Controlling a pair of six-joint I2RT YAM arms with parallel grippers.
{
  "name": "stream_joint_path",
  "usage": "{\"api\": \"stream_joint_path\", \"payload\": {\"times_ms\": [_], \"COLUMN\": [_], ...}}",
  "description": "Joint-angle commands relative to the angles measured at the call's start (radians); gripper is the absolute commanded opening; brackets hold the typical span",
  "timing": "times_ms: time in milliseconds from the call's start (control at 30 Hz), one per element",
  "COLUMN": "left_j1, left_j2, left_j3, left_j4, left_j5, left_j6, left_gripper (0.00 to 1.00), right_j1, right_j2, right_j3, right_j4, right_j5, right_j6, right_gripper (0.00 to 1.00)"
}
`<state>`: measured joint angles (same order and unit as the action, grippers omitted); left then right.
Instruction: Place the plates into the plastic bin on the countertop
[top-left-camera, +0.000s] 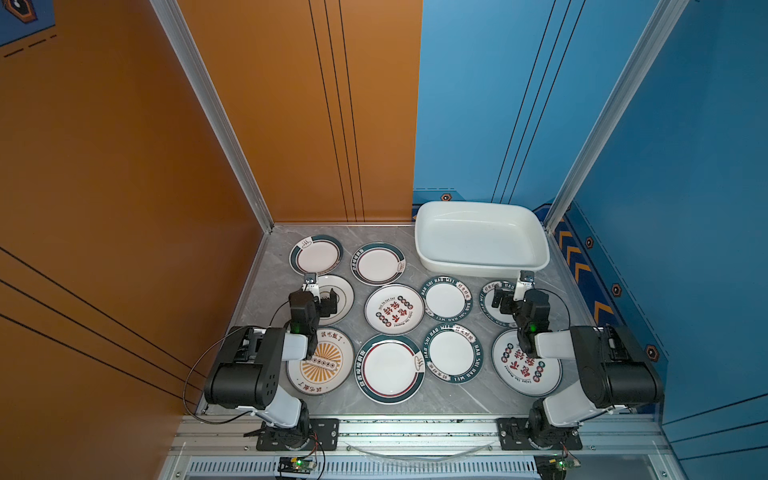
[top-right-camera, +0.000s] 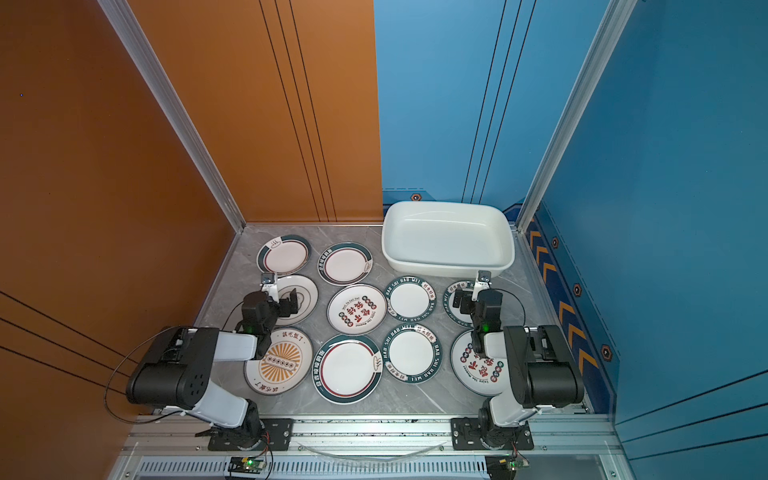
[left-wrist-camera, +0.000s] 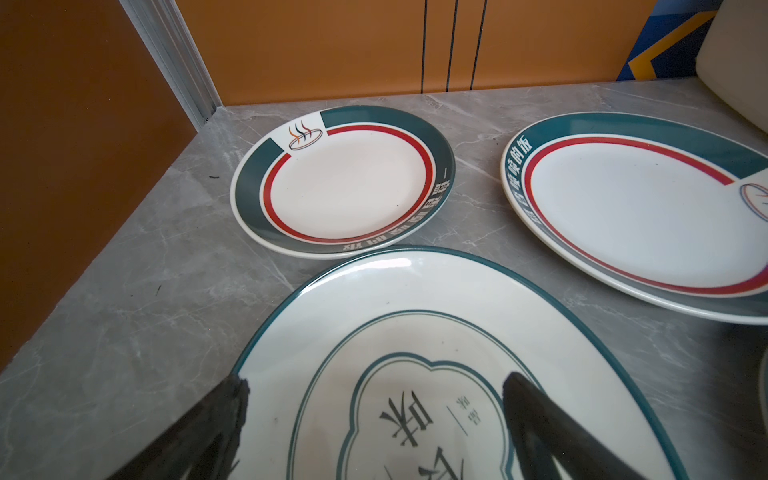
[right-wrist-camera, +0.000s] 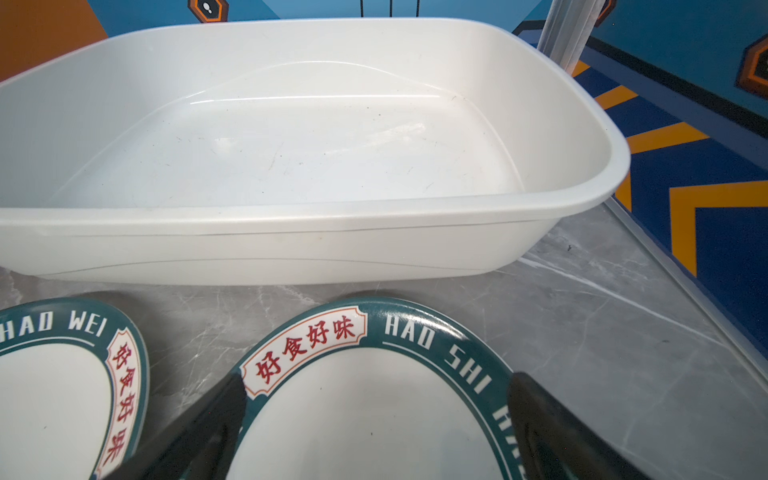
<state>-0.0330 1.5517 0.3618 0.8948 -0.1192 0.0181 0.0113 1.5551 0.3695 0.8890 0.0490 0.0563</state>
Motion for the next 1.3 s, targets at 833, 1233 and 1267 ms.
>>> {"api": "stream_joint_path", "payload": {"times_ms": [833,1233,1267], "left_j1": [-0.081,-0.077,-0.074], "left_j2": [-0.341,-0.468,-0.466], "left_j3": [0.053,0.137,0.140], "left_j4": [-0.318,-0.651,-0.658], "left_j5": [-0.184,-0.009,0.035], "left_j6": [-0.059,-0.392,-0.414], "left_gripper": [0.98,0.98,0.98], "right_j1": [0.056,-0.064,-0.084], "right_j2": [-0.441,-0.552,-0.541], "right_j3": [0.315,0.191,0.178], "right_j4": [-0.829,-0.726,-0.689], "right_j5": [0.125,-0.199,-0.245], "right_j6": [0.224,0.613,0.640], "right_gripper": [1.00,1.00,1.00]}}
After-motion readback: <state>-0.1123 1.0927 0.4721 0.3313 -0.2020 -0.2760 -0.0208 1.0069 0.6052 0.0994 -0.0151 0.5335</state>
